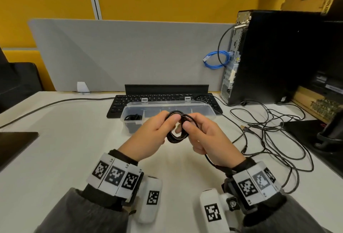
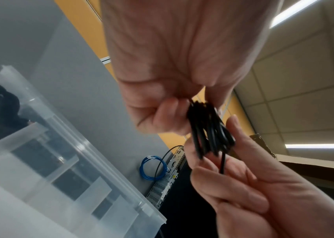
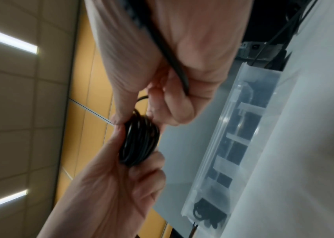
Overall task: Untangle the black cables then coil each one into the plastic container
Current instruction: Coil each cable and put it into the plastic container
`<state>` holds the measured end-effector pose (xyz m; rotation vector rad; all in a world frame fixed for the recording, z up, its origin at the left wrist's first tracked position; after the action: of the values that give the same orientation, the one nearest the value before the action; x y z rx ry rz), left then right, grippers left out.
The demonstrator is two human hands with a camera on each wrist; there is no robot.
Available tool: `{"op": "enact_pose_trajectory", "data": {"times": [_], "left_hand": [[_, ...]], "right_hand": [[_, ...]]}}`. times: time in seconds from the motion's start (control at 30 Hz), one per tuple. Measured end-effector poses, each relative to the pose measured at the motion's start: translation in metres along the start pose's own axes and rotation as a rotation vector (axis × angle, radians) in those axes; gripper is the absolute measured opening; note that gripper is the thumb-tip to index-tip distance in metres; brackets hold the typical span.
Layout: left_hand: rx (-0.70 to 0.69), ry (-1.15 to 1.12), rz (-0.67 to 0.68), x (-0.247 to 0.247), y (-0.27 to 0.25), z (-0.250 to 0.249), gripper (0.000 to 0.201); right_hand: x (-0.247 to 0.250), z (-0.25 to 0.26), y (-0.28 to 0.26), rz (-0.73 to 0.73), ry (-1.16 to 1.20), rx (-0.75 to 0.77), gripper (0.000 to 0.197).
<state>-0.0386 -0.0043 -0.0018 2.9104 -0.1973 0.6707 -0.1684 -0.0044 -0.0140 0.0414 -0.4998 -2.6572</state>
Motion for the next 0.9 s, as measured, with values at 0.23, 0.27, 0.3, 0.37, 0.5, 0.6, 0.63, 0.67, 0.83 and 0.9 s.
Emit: {"op": "enact_pose_trajectory", "data": {"times": [0.23, 0.27, 0.3, 0.37, 0.5, 0.6, 0.63, 0.67, 0.83, 0.9], "left_hand": [[0.008, -0.458, -0.177, 0.021, 0.007, 0.011, 0.034], [0.01, -0.541, -0.134, 0.017, 0.008, 0.01, 0.033], [0.013, -0.619, -0.085, 0.012, 0.007, 0.008, 0.031], [0.023, -0.746, -0.004, 0.001, 0.006, 0.005, 0.029], [0.064, -0.777, 0.115, -0.019, 0.004, 0.005, 0.031], [0.091, -0.752, 0.153, -0.03, 0.002, 0.004, 0.031], [0.091, -0.752, 0.15, -0.03, 0.002, 0.004, 0.031], [0.088, -0.754, 0.145, -0.029, 0.002, 0.004, 0.031], [0.118, -0.692, 0.117, -0.027, 0.008, 0.013, 0.048], [0.148, -0.674, 0.101, -0.028, 0.009, 0.016, 0.048]], "right_hand": [[0.037, -0.009, -0.003, -0.041, -0.552, -0.077, 0.031], [0.039, -0.008, -0.002, -0.055, -0.622, -0.079, 0.031], [0.04, -0.006, -0.002, -0.08, -0.65, -0.069, 0.029], [0.044, -0.004, 0.0, -0.183, -0.559, -0.019, 0.026], [0.047, -0.01, 0.0, -0.374, 0.055, -0.024, 0.017], [0.036, -0.015, 0.002, -0.345, 0.327, -0.074, 0.018], [0.033, -0.017, 0.003, -0.328, 0.359, -0.085, 0.02], [0.032, -0.02, 0.003, -0.314, 0.372, -0.091, 0.02], [0.016, -0.031, 0.005, -0.243, 0.432, -0.161, 0.02], [0.009, -0.03, 0.005, -0.195, 0.426, -0.177, 0.021]]}}
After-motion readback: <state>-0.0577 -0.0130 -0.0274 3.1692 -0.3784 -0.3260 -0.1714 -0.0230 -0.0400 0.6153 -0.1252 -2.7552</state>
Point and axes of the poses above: each hand's wrist, its own y-axis towards the middle knuckle, its own x-axis out of the back of the hand, z = x × y, the point moved 5 cm from there along y, towards the middle knuckle, and after that the axes turned 7 degrees about x, right-handed, at the moved point
